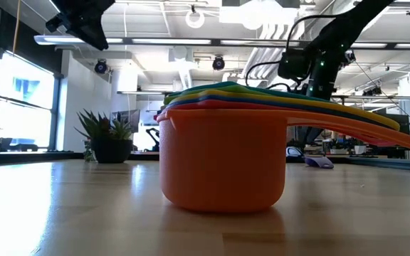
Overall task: Nest measuring cups in basket
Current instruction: Stack the dark blue measuring cup on the light blue measuring cup
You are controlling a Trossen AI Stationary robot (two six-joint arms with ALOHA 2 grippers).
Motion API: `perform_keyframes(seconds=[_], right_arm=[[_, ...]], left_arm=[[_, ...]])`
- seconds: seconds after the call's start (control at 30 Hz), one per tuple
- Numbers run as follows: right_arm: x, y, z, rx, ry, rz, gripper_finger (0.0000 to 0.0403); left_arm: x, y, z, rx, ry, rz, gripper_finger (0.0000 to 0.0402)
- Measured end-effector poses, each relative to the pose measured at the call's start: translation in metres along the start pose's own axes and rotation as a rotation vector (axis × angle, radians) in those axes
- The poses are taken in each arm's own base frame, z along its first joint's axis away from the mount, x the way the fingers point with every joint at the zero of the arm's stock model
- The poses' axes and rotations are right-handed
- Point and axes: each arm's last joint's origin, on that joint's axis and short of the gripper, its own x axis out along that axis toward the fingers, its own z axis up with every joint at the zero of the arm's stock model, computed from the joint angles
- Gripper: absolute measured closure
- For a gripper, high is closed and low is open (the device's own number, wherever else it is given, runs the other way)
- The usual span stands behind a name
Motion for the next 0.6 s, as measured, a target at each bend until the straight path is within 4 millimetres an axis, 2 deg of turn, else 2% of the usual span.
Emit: perform_keyframes(seconds=[0.43,0.6], right_arm=[[0.019,-0.004,-0.017,-0.014,-0.033,0.000,0.0279],[0.020,-0.004,-0.015,-0.029,-0.064,-0.021,0.0279]], left_arm=[[0.019,-0.015,-0.002,0.046,0.059,0.031,0.0339],[0.020,-0.016,-0.002,0.050,0.063,0.033,0.0339]])
